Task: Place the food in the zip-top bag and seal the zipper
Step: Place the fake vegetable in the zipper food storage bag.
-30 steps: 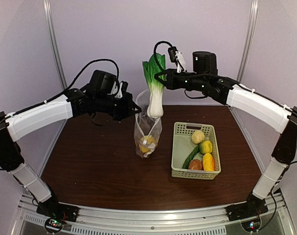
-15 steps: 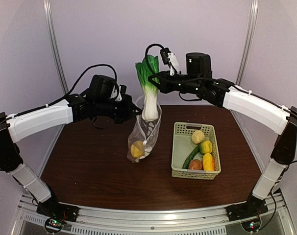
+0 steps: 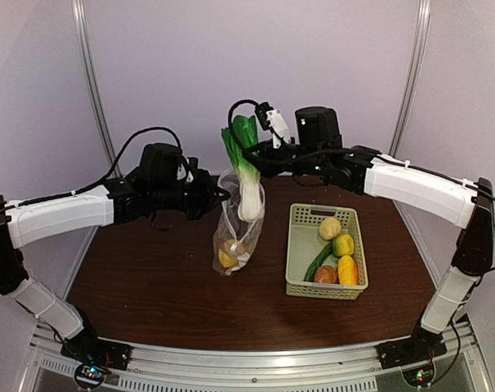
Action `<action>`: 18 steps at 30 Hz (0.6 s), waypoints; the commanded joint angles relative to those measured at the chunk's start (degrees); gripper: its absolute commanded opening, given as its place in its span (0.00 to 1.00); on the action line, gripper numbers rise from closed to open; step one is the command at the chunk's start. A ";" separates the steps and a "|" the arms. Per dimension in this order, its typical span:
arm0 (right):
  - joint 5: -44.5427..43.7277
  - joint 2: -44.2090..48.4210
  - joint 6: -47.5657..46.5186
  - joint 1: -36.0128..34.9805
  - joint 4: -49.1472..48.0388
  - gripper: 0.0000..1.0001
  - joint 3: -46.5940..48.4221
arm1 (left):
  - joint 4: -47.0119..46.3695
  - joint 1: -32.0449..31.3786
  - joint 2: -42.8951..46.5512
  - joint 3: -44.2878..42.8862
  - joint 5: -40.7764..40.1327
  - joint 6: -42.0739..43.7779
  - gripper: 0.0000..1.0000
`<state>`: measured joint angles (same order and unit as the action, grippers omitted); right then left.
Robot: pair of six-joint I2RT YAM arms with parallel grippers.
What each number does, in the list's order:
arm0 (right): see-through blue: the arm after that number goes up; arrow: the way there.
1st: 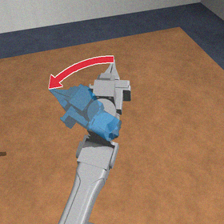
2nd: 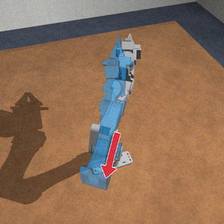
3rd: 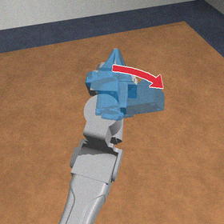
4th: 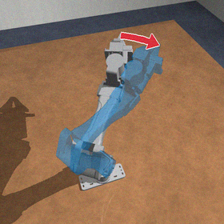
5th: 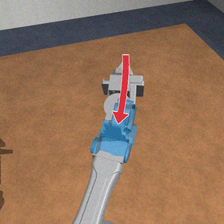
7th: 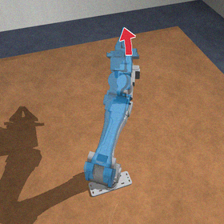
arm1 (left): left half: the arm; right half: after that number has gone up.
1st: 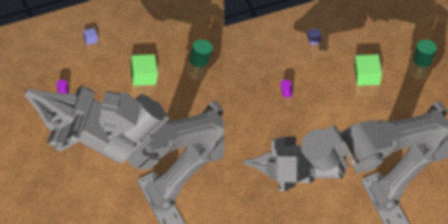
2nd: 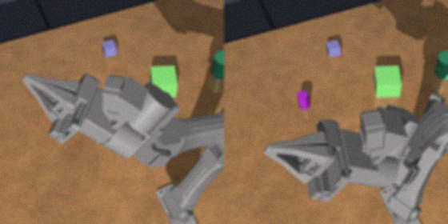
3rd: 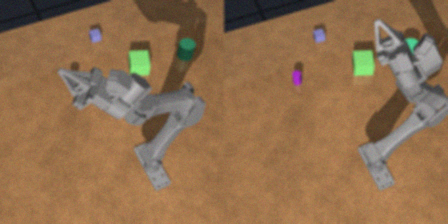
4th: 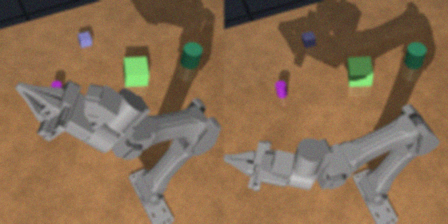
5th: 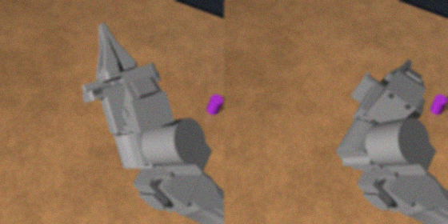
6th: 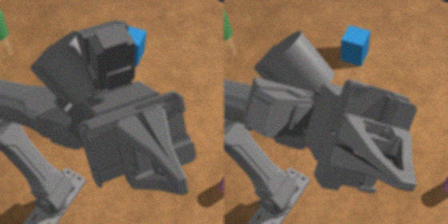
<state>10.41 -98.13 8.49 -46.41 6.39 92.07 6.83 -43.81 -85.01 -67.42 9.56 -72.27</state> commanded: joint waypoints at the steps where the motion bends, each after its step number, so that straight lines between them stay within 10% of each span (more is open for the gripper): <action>1: -2.32 3.20 -0.68 -3.65 0.70 0.00 -3.09 | -9.50 0.39 1.98 5.12 -1.97 -7.12 0.00; 18: -12.99 0.26 7.29 -7.20 3.84 0.00 -2.06 | -8.13 0.39 6.76 6.86 -7.40 -8.58 0.00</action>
<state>0.34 -97.56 13.58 -53.74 9.32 87.66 -0.01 -43.81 -80.73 -59.79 5.37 -80.97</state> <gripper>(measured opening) 0.119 0.005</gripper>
